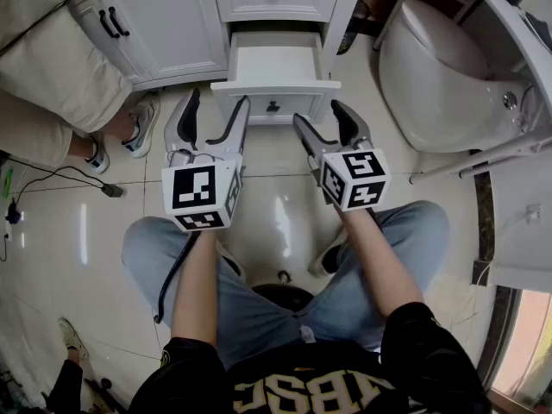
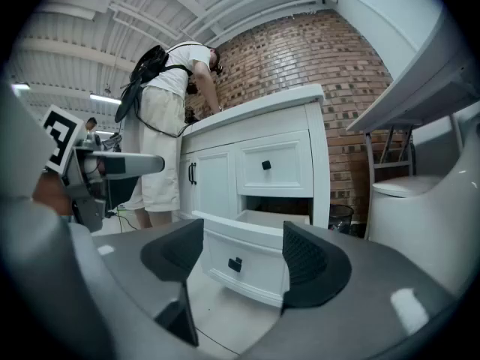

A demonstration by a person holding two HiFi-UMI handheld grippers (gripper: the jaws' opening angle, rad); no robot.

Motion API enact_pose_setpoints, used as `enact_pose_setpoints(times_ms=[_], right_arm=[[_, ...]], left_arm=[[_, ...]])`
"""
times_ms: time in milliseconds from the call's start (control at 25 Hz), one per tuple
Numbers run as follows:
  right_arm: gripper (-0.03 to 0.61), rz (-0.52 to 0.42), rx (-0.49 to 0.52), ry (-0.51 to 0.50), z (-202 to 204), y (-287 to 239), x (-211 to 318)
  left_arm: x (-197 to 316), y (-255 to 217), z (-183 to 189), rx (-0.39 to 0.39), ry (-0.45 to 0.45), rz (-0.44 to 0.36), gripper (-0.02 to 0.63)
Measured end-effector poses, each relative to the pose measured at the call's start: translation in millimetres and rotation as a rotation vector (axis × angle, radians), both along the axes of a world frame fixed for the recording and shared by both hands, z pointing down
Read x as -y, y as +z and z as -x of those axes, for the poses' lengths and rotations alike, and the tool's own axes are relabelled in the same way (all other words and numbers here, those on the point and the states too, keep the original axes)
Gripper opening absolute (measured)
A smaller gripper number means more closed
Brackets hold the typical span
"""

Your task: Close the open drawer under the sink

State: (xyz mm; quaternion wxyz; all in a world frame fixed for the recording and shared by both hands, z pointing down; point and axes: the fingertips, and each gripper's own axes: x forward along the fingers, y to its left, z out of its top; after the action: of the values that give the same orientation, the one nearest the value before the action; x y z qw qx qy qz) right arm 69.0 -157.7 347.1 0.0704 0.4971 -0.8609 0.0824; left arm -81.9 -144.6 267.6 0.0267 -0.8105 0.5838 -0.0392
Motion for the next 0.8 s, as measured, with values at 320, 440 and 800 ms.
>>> enact_pose_setpoints(times_ms=[320,440,800], right_arm=[[0.261,0.113,-0.017,-0.057,18.5,51.1,27.2],[0.235,0.152,-0.028,-0.090,30.5,72.3,35.7],[0.131,0.254,-0.053,-0.137,67.3,124.5,73.6]], left_arm=[[21.7,7.4,4.5,-0.003,0.000,0.014,0.321],[27.7,11.6,7.1,0.000,-0.003,0.021,0.321],[51.7,24.0,18.8,-0.013,-0.015,0.051,0.321]])
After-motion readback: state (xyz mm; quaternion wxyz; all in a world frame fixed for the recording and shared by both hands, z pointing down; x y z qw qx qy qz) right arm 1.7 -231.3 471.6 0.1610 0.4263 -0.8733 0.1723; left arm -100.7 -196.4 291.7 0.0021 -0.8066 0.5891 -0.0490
